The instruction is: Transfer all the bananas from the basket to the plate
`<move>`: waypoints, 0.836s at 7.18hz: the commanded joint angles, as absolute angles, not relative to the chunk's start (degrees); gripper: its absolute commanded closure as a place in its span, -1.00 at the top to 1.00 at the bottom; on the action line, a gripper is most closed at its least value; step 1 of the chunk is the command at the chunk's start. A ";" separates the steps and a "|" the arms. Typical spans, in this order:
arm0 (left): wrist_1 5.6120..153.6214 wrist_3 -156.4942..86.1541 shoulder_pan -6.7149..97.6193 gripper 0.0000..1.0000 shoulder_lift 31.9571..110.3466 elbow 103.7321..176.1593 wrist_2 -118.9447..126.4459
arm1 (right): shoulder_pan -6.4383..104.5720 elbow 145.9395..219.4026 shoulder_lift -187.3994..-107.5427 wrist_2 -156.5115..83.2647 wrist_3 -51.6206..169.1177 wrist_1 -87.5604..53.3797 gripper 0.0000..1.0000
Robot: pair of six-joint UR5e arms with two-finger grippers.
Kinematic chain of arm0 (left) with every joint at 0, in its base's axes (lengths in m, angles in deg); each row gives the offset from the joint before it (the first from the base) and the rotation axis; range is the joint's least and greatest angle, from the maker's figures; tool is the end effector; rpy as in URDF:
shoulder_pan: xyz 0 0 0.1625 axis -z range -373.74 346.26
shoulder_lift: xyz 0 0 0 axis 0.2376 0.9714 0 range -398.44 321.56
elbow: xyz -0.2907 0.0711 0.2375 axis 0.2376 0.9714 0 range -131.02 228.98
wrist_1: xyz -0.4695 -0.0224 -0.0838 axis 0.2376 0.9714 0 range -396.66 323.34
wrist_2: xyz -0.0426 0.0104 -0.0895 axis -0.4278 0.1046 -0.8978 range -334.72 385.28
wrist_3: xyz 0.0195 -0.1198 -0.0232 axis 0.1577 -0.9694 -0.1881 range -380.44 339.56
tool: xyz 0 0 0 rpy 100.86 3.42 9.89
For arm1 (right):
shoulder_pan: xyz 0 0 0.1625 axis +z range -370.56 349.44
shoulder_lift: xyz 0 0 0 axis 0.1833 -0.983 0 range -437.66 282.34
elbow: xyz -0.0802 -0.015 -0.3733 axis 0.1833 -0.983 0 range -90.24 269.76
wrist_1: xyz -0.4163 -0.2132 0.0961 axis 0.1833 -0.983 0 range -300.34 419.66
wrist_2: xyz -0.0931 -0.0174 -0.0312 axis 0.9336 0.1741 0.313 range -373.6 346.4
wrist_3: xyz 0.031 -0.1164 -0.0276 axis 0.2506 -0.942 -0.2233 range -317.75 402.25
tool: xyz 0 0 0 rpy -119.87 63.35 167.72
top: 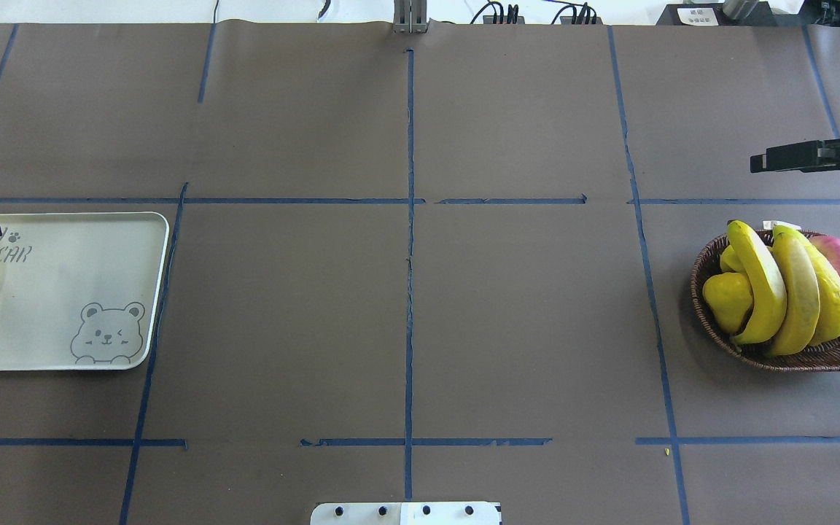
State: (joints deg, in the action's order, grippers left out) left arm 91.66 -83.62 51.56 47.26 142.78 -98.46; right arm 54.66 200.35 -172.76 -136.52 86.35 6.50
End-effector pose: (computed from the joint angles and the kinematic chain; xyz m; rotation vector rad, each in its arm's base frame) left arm 0.1800 -0.5463 0.5675 0.0683 0.8589 -0.4358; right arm -0.1708 -0.5280 0.4051 0.4287 -0.9389 0.0446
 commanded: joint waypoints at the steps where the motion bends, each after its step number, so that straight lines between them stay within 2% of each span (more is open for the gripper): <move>1: 90.17 -83.46 52.53 0.99 47.60 145.91 -99.87 | 54.92 200.51 -176.87 -137.52 83.64 6.48 1.00; 6: 90.16 -83.46 52.44 0.99 48.92 144.87 -99.78 | 47.37 201.82 -181.45 -140.43 83.47 6.48 0.99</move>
